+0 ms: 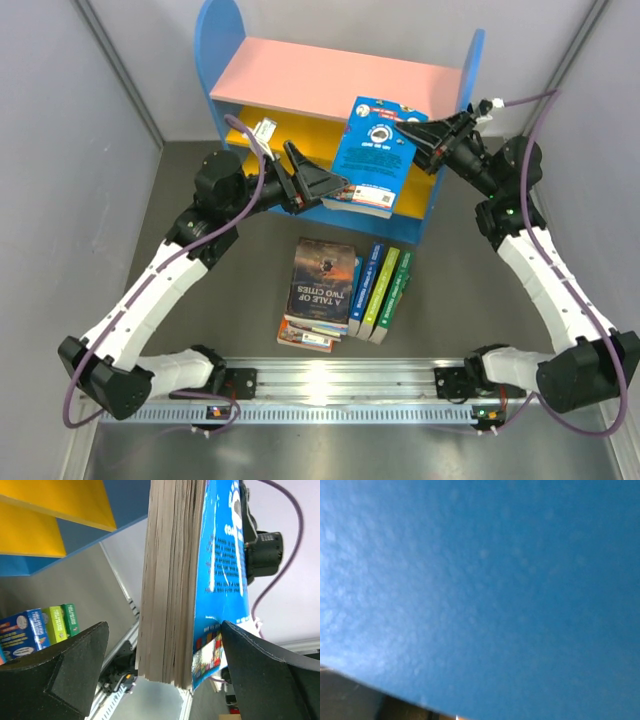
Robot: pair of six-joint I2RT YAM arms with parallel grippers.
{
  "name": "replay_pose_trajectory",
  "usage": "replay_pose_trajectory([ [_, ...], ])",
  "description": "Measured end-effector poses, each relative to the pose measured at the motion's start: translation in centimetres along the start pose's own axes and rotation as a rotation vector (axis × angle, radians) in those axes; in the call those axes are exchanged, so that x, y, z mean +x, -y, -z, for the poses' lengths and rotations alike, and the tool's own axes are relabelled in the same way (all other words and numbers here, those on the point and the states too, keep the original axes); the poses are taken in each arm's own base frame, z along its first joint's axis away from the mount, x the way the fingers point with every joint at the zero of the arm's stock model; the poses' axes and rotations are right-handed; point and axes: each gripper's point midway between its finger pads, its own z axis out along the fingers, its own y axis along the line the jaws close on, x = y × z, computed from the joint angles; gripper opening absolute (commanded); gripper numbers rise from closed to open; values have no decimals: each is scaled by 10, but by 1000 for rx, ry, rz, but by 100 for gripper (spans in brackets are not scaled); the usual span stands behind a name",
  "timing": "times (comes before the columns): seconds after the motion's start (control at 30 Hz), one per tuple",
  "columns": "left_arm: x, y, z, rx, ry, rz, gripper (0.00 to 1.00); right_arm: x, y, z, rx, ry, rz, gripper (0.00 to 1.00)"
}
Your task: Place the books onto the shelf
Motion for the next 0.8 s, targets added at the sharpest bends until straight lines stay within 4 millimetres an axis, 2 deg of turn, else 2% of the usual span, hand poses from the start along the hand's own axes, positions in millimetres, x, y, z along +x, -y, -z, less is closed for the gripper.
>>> replay_pose_trajectory([
  [0.23, -1, 11, -6, 121, 26, 110, 91, -9, -7, -4, -49, 33, -26, 0],
  [0.37, -5, 22, -10, 188, 19, 154, 79, -11, -6, -3, -77, 48, -38, 0],
  [0.47, -7, 27, -13, 211, 12, 171, 61, -12, -4, -2, -85, 57, -45, 0],
  [0.5, -9, 29, -14, 215, 11, 176, 51, -12, -2, -2, -85, 59, -48, 0],
  [0.53, -10, 32, -15, 218, 11, 177, 35, -13, 0, -2, -81, 62, -52, 0],
  [0.6, -15, 42, -14, 223, 11, 166, 18, -13, 3, -1, -76, 68, -53, 0],
  [0.63, -18, 49, -12, 223, 12, 150, 3, -14, 2, 0, -78, 73, -48, 0],
  [0.67, -21, 54, -12, 217, 12, 141, 0, -14, 1, 0, -80, 77, -46, 0],
  [0.7, -23, 59, -11, 203, 8, 130, 0, -16, 0, 2, -81, 87, -49, 5],
  [0.73, -25, 64, -12, 194, 2, 116, 0, -17, -1, 3, -80, 93, -51, 14],
  [0.77, -26, 69, -13, 181, -7, 100, 0, -18, -3, 5, -80, 98, -50, 43],
  [0.8, -28, 72, -15, 172, -14, 89, 0, -20, -5, 8, -79, 105, -50, 60],
])
